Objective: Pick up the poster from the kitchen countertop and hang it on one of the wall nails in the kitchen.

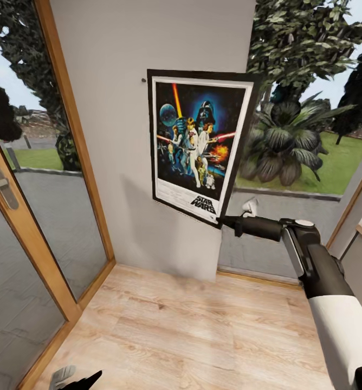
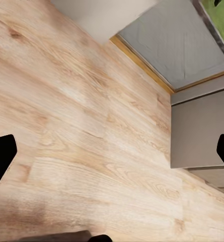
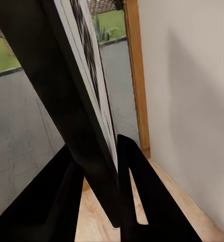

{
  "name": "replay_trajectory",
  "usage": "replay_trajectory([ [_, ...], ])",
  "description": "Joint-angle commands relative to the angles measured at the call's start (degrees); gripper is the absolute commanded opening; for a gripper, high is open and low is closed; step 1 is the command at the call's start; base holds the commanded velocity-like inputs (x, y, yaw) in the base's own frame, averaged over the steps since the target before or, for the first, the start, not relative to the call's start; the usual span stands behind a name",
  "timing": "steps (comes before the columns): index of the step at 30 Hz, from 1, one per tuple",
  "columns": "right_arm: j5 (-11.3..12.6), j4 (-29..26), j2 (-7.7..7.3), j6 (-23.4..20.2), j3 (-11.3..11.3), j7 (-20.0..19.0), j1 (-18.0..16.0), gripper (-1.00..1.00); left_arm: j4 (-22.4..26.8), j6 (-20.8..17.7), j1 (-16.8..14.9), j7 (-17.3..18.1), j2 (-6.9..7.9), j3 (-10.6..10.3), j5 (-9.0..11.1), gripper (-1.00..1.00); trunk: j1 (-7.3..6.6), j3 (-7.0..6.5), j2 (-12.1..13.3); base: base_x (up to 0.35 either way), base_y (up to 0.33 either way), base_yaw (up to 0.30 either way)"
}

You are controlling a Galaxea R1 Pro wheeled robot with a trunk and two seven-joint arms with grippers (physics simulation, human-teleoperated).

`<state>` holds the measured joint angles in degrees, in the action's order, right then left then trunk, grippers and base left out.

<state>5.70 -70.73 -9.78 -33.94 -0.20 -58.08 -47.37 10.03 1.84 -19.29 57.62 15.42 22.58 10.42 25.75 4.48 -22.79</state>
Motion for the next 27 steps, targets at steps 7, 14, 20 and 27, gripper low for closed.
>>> replay_trajectory([
  [7,0.35,3.11,1.08,-8.92,3.80,-0.33,-8.76,-1.00,-0.13,0.26,-0.05,0.12,0.40,-0.21,0.30,1.00,0.03,0.14,-0.13,0.000,0.000,0.000],
  [14,0.73,10.47,5.00,-14.18,10.02,-0.44,-18.61,-1.00,-1.06,0.41,-0.05,0.12,0.49,-0.25,0.30,1.00,0.03,0.14,-0.13,0.000,0.000,0.000],
  [20,0.90,15.66,8.27,-14.06,10.75,-0.46,-20.40,-1.00,-1.15,0.44,-0.05,0.12,0.51,-0.26,0.30,1.00,0.03,0.14,-0.13,0.127,0.000,0.000],
  [27,1.05,15.81,8.62,-8.74,10.68,-0.38,-20.15,-1.00,-1.15,0.44,-0.05,0.12,0.65,-0.26,0.22,1.00,0.03,0.14,-0.13,0.215,0.000,0.000],
])
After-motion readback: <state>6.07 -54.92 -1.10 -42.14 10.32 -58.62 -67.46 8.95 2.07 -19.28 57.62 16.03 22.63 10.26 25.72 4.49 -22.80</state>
